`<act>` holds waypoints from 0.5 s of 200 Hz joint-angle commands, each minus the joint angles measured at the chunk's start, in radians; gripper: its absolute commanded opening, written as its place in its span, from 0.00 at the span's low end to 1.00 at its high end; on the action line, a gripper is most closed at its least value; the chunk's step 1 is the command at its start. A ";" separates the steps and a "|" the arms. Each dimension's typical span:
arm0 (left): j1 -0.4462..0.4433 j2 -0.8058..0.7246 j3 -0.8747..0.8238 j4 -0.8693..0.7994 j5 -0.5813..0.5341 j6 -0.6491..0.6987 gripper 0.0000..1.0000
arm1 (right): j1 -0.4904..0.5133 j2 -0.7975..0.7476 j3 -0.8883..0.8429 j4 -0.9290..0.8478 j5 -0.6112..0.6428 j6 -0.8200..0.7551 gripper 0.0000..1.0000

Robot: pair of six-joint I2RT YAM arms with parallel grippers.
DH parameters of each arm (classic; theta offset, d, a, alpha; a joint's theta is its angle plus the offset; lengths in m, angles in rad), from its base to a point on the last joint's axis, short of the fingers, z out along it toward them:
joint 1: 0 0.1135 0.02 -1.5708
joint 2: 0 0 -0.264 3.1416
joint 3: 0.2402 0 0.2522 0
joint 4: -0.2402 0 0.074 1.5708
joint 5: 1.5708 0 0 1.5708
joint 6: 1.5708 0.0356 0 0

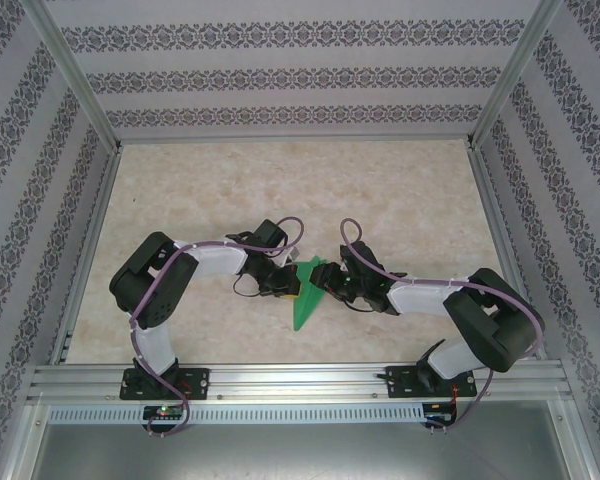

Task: Fold a paper plane with a square sheet of paper (pick it up from the middle)
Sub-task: Turn over the paper at the center of the table.

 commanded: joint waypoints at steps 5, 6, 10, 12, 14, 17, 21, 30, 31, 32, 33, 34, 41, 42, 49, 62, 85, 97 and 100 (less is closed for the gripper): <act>-0.017 0.026 -0.027 0.037 0.018 -0.028 0.05 | 0.008 0.009 -0.003 0.100 -0.042 -0.002 0.43; -0.018 0.025 -0.029 0.039 0.020 -0.028 0.05 | 0.007 0.011 -0.002 0.100 -0.042 -0.002 0.43; -0.017 0.023 -0.030 0.045 0.023 -0.032 0.05 | 0.008 0.015 0.001 0.100 -0.040 -0.002 0.43; -0.017 0.024 -0.033 0.047 0.023 -0.034 0.05 | 0.008 0.018 0.002 0.100 -0.040 -0.003 0.43; -0.017 0.023 -0.035 0.050 0.025 -0.035 0.05 | 0.007 0.022 0.004 0.100 -0.040 -0.003 0.43; -0.017 0.022 -0.038 0.057 0.028 -0.039 0.05 | 0.007 0.026 0.005 0.100 -0.041 -0.003 0.43; -0.017 0.019 -0.042 0.067 0.031 -0.044 0.05 | 0.009 0.032 0.006 0.102 -0.041 -0.004 0.43; -0.017 0.015 -0.049 0.084 0.038 -0.056 0.05 | 0.007 0.044 0.007 0.111 -0.042 -0.003 0.43; -0.017 0.015 -0.049 0.085 0.039 -0.056 0.05 | 0.007 0.045 0.006 0.111 -0.042 -0.003 0.43; -0.017 0.015 -0.050 0.086 0.039 -0.057 0.05 | 0.008 0.048 0.007 0.113 -0.042 -0.003 0.43; -0.017 0.014 -0.051 0.087 0.039 -0.059 0.05 | 0.008 0.049 0.007 0.113 -0.042 -0.003 0.43; -0.017 0.014 -0.050 0.087 0.040 -0.059 0.05 | 0.009 0.050 0.007 0.113 -0.041 -0.002 0.43; -0.018 0.012 -0.054 0.093 0.039 -0.065 0.05 | 0.008 0.059 0.008 0.113 -0.042 -0.002 0.43; -0.018 0.011 -0.054 0.093 0.039 -0.066 0.05 | 0.008 0.061 0.008 0.113 -0.042 -0.002 0.43; -0.017 0.009 -0.055 0.098 0.037 -0.070 0.05 | 0.010 0.066 0.008 0.113 -0.038 -0.002 0.43; -0.017 0.002 -0.060 0.109 0.027 -0.080 0.05 | 0.011 0.075 0.008 0.117 -0.036 -0.006 0.43; -0.017 -0.004 -0.075 0.144 0.030 -0.103 0.05 | 0.011 0.094 0.010 0.158 -0.062 -0.018 0.35; -0.017 -0.005 -0.083 0.164 0.033 -0.114 0.05 | 0.011 0.101 0.004 0.197 -0.076 -0.016 0.30; -0.017 -0.006 -0.086 0.167 0.034 -0.118 0.05 | 0.011 0.102 0.003 0.203 -0.079 -0.017 0.30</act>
